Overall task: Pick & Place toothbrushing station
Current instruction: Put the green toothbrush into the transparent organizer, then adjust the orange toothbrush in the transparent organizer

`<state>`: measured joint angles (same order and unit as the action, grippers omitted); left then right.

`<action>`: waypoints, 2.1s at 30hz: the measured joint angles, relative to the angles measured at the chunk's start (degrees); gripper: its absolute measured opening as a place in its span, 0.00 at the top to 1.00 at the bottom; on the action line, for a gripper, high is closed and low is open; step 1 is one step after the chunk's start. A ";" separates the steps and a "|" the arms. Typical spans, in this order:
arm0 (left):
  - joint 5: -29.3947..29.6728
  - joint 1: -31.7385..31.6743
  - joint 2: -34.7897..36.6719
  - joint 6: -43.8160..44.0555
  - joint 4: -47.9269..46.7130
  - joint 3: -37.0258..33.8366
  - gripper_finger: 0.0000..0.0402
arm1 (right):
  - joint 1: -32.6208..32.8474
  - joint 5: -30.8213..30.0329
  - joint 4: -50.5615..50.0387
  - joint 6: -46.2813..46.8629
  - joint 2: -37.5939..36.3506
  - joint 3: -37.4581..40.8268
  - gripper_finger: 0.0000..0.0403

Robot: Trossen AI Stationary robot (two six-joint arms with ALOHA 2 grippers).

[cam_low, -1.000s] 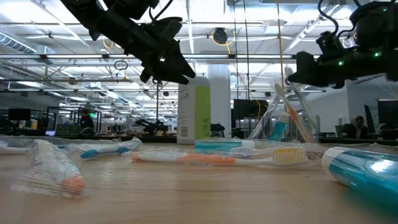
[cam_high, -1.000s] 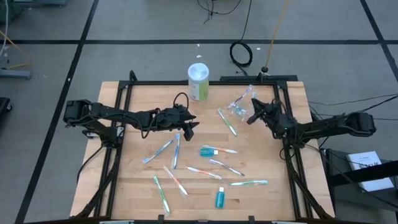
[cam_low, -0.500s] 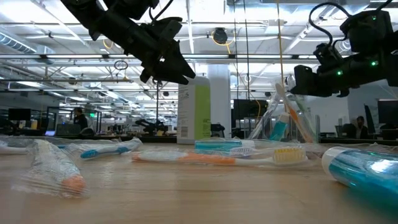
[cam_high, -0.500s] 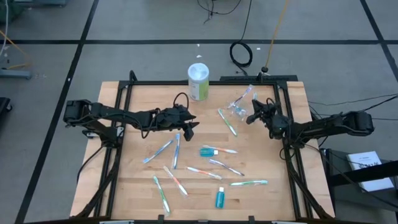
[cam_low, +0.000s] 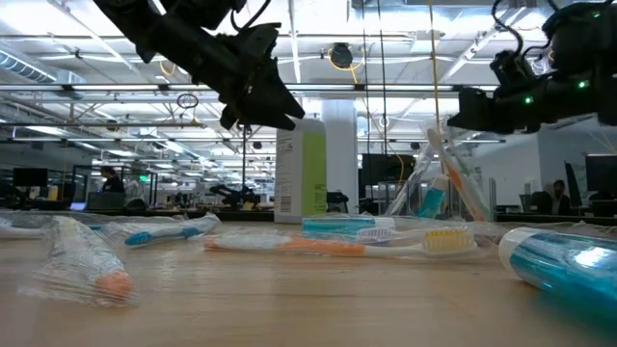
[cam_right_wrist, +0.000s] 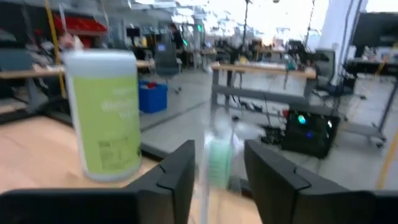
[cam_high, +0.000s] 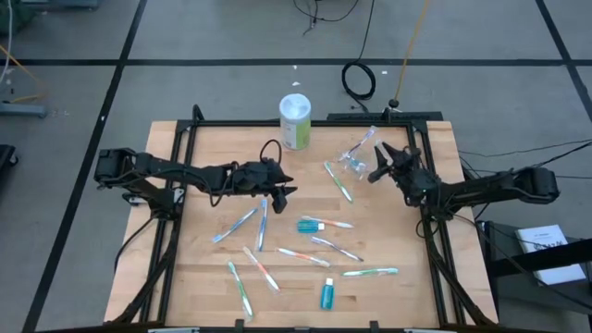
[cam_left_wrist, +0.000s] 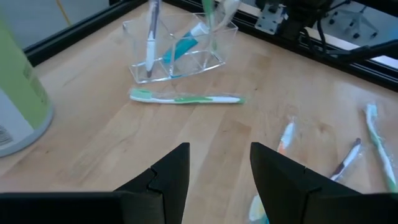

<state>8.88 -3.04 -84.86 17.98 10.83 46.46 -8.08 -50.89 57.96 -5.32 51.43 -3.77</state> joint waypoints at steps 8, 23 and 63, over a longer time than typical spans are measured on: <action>-0.09 0.68 0.00 -0.28 -0.04 0.00 0.56 | 5.42 3.60 2.21 -3.01 -1.72 0.00 0.57; 0.15 0.01 0.02 -1.03 2.15 0.00 0.56 | 10.06 9.64 -35.94 -9.31 6.86 -22.33 0.52; -0.06 0.23 0.02 -1.01 0.94 0.00 0.56 | 3.53 -31.65 -39.48 -11.88 7.06 -18.17 0.51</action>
<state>8.82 -2.81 -84.84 16.97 11.77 46.46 -4.55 -82.54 18.48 -17.20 58.49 -21.94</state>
